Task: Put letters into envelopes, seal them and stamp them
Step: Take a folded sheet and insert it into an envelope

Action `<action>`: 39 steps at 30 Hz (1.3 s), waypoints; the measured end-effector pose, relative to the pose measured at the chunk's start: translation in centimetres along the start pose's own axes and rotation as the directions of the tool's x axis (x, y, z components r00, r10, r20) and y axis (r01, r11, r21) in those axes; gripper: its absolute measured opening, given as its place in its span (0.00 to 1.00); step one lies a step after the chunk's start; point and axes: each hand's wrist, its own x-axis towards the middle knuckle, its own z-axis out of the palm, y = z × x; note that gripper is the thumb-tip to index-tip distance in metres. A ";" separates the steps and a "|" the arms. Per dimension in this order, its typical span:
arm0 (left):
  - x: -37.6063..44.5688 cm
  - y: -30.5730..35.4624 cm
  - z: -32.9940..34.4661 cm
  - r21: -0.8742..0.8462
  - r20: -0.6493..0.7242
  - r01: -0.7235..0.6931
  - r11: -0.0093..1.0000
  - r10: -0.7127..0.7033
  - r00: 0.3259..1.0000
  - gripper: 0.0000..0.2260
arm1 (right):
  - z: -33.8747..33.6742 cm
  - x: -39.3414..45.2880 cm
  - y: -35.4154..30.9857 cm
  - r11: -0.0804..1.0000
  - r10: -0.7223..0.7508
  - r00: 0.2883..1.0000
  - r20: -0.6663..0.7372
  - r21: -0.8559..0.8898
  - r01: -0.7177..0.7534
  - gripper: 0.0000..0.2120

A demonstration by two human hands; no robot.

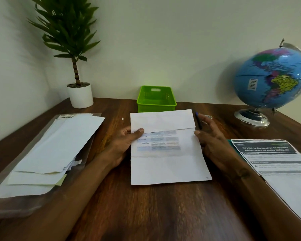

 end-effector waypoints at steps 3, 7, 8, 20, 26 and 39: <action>0.1 0.1 -0.2 -0.083 -0.028 0.019 0.996 -0.021 0.999 0.12 | -0.8 -0.3 -0.3 0.999 0.050 0.983 0.175 -0.013 -0.049 0.27; 0.0 0.3 -0.7 -0.137 0.001 0.067 0.988 -0.068 0.998 0.16 | -1.3 -1.2 -0.4 0.989 0.112 0.944 0.311 -0.126 -0.075 0.34; 0.0 0.4 -0.7 -0.154 0.009 0.077 0.985 -0.077 0.997 0.16 | -1.4 -1.3 -0.5 0.988 0.129 0.932 0.338 -0.121 -0.093 0.36; -0.4 1.0 -0.3 -0.241 0.057 0.121 0.963 -0.110 0.992 0.16 | -1.1 -1.7 -1.3 0.997 0.071 0.963 0.262 -0.044 -0.061 0.27; -1.4 1.6 -0.2 -0.183 0.160 0.153 0.971 -0.124 0.979 0.18 | -0.1 -2.0 -1.5 0.997 0.072 0.995 0.066 -0.037 -0.070 0.15; -0.7 1.1 -0.2 -0.229 0.090 0.114 0.967 -0.096 0.991 0.16 | 0.3 -1.4 -1.3 0.982 0.178 0.983 0.039 0.055 -0.180 0.21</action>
